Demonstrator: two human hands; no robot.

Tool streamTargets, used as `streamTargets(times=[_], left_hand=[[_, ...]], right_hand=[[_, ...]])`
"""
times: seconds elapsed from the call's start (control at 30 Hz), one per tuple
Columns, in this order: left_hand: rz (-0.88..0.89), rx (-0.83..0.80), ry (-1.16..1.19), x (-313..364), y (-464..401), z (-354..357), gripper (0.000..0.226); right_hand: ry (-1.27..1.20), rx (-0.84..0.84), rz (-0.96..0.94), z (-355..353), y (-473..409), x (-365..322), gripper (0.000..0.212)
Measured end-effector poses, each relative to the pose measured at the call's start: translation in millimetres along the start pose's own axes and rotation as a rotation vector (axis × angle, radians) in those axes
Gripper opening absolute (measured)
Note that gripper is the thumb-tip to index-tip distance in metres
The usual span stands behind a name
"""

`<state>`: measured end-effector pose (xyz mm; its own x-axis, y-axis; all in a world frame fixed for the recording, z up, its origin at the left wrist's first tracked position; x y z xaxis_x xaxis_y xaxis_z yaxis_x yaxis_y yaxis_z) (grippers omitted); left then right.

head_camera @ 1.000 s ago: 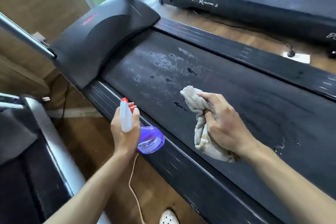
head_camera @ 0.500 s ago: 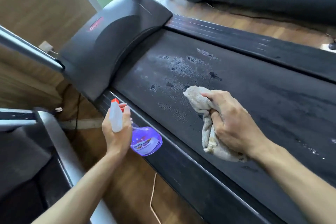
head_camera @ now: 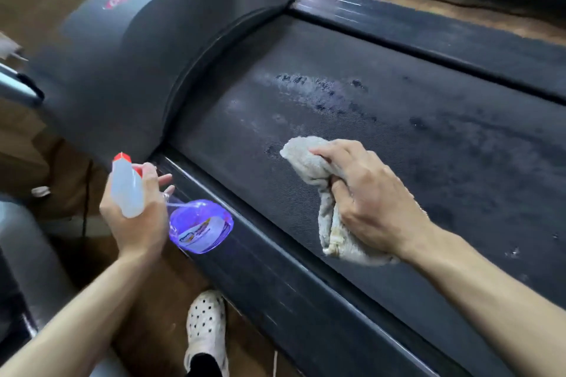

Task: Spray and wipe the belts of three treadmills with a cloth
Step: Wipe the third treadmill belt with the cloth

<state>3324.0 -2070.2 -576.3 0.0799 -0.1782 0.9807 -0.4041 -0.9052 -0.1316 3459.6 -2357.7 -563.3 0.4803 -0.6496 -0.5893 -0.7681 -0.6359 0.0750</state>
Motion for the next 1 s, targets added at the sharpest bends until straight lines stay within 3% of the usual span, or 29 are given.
streamTargets(times=[0.13, 0.3, 0.47, 0.67, 1.0], left_hand=[[0.101, 0.031, -0.081, -40.0, -87.2, -15.8, 0.014], [0.245, 0.032, -0.212, -68.9, -158.8, -30.4, 0.021], [0.256, -0.001, -0.193, -91.9, -216.6, -42.8, 0.019], [0.246, -0.006, -0.111, -104.8, -240.6, -47.9, 0.019], [0.300, -0.127, -0.252, -108.8, -240.4, -58.7, 0.055]], right_hand=[[-0.002, -0.009, 0.026, 76.3, -70.6, -40.3, 0.058], [-0.005, 0.024, 0.059, 125.2, -130.3, -73.4, 0.056], [0.009, 0.071, 0.117, 151.7, -162.7, -97.4, 0.055], [0.091, 0.102, 0.162, 164.6, -168.9, -115.2, 0.056], [0.156, 0.090, 0.112, 171.9, -186.8, -113.8, 0.058]])
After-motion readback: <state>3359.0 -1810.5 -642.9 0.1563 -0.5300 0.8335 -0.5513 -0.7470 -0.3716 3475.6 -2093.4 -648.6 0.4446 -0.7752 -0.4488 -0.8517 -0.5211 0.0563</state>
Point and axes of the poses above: each hand's wrist, its own y-axis away from the middle knuckle, its own z-axis out of the palm, x = y × z, the point moved 1 cm from there along -y, towards the middle knuckle, and after that the axes turned 9 degrees about y, right-handed, at the moved point
